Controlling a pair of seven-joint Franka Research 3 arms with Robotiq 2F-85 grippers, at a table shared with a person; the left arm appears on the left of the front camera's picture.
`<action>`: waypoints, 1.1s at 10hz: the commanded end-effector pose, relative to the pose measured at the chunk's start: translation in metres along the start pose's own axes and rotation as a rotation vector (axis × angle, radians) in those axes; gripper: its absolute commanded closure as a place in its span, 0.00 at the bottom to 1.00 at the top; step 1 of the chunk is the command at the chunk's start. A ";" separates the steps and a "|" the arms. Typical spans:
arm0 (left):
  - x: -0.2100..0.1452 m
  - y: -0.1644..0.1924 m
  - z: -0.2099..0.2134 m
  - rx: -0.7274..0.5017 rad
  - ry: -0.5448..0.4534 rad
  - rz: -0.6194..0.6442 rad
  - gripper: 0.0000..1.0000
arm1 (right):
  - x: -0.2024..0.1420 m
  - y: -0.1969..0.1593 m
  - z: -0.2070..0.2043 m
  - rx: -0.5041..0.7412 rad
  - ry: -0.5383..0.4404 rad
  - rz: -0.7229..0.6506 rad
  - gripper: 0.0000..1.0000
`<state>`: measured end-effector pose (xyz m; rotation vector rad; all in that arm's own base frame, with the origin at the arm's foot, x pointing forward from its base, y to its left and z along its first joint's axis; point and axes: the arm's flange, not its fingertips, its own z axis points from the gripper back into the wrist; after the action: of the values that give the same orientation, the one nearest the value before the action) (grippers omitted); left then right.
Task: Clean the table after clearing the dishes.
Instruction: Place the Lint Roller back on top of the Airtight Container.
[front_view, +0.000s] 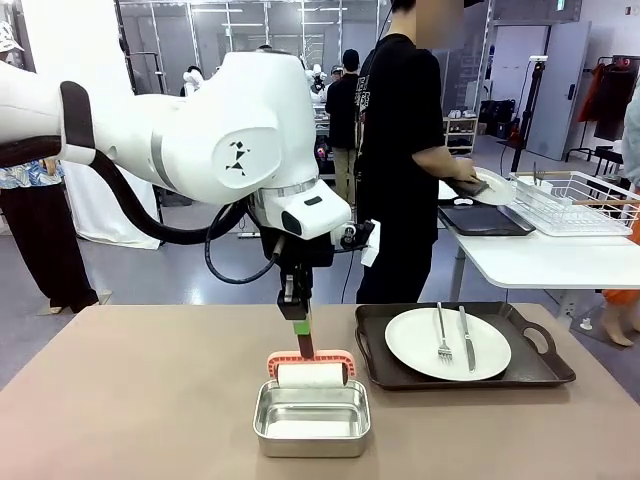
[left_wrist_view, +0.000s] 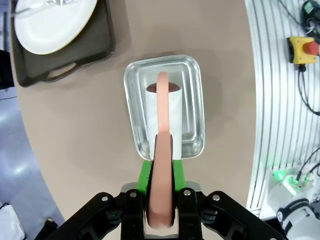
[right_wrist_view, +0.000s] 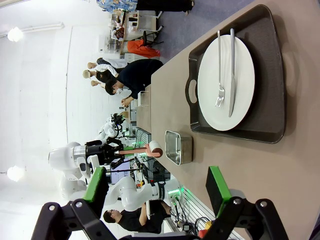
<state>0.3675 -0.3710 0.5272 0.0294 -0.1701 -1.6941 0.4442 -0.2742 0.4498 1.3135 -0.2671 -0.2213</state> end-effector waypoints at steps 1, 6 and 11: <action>0.004 0.001 -0.015 -0.016 0.024 0.001 0.79 | -0.002 0.003 0.000 0.001 -0.001 0.005 0.00; 0.011 0.014 -0.056 -0.032 0.077 0.013 0.79 | -0.002 0.003 0.000 0.001 -0.001 0.005 0.00; 0.014 0.037 -0.086 -0.059 0.103 0.033 0.79 | -0.002 0.003 0.000 0.001 -0.001 0.005 0.00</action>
<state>0.4073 -0.3913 0.4486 0.0391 -0.0410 -1.6743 0.4442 -0.2742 0.4498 1.3135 -0.2671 -0.2212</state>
